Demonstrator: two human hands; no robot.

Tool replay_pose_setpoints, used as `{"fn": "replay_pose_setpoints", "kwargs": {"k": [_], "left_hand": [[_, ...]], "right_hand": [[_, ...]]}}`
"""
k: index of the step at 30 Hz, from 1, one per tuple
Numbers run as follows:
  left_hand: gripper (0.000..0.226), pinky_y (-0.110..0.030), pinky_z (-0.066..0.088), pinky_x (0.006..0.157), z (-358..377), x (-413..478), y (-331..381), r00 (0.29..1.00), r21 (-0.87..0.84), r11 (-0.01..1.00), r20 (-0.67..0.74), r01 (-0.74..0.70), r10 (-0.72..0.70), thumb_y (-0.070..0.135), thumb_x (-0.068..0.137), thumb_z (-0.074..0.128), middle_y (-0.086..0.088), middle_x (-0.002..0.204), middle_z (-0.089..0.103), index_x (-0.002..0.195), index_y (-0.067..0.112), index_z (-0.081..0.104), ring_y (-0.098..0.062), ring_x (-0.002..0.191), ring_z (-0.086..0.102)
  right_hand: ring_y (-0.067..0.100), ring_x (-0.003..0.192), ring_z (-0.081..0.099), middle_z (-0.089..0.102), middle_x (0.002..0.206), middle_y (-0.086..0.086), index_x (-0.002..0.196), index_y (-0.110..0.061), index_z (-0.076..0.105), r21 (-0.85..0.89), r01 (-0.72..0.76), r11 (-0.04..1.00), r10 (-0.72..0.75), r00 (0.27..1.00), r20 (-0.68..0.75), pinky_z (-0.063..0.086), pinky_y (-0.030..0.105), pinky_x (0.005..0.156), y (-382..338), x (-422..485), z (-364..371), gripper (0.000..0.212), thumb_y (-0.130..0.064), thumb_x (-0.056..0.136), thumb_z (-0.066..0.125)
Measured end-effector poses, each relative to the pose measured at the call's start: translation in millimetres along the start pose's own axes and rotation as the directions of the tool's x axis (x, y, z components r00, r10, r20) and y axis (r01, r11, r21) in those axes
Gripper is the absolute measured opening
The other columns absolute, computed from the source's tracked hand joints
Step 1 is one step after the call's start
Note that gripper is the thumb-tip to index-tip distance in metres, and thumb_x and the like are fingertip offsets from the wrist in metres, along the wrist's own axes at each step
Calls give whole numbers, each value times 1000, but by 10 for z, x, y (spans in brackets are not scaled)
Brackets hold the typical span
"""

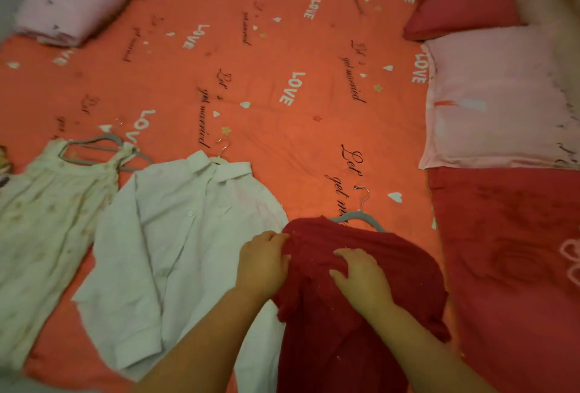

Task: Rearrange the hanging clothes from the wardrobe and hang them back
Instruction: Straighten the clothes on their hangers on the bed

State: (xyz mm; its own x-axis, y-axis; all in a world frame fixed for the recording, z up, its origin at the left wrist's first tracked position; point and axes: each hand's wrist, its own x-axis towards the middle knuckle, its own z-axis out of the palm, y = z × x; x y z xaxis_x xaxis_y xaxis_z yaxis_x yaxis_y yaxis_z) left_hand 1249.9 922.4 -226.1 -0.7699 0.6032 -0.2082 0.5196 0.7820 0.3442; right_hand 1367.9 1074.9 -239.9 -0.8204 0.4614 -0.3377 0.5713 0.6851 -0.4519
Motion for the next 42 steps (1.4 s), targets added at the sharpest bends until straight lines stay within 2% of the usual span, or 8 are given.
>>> {"fn": "replay_pose_setpoints", "kwargs": {"k": [4,10,18,23,29,35,42], "left_hand": [[46,-30,34,99,-444,-600,-470,999,61,998,-48,-4,7,34,92,50,4,134,50,136,27,43,-17,119,48],[48,-30,32,99,-1109,-1679,-1568,988,127,989,-145,72,-53,38,92,47,5,136,47,138,28,38,-17,120,46],[47,-30,33,95,-1815,-3174,-3245,936,144,941,-227,305,-268,37,88,48,4,131,49,134,26,40,-19,119,47],[47,-31,31,98,-2022,-3823,-4021,875,48,899,-254,436,-412,37,90,49,4,133,47,135,26,39,-17,121,44],[42,-32,35,94,-2263,-4127,-4788,789,5,826,-302,563,-536,34,90,47,4,128,52,131,26,44,-19,117,48],[33,-32,39,88,-2665,-4040,-5610,703,-13,745,-323,667,-634,35,89,48,3,119,56,120,26,52,-21,106,54],[32,-31,38,89,-3212,-3737,-6438,654,-60,711,-345,701,-673,31,90,48,2,120,56,122,24,51,-20,107,53]], "right_hand": [[20,120,46,52,126,0,130,-25,49,-24,95,995,-96,995,-39,35,31,102,-746,-390,10,45,-34,87,59],[20,118,47,53,128,0,133,-24,48,-94,265,960,-270,962,-46,35,29,98,-2067,-1102,393,46,-35,89,57],[17,123,43,48,134,-3,134,-26,45,-160,459,874,-456,888,52,33,26,102,-3700,-1863,1323,45,-38,91,54],[17,120,45,49,133,-3,134,-28,44,-198,561,804,-542,828,145,36,26,99,-4506,-2088,1814,45,-38,91,53],[15,122,45,49,134,-4,133,-28,46,-201,668,716,-629,743,227,35,27,100,-5383,-1939,2277,45,-37,90,54],[15,121,45,48,134,-3,133,-29,46,-157,750,642,-695,656,294,37,26,99,-6380,-1500,2718,44,-40,91,54],[15,121,47,49,135,-4,132,-29,47,-133,791,598,-724,604,334,38,27,100,-7433,-984,2977,44,-41,91,55]]}}
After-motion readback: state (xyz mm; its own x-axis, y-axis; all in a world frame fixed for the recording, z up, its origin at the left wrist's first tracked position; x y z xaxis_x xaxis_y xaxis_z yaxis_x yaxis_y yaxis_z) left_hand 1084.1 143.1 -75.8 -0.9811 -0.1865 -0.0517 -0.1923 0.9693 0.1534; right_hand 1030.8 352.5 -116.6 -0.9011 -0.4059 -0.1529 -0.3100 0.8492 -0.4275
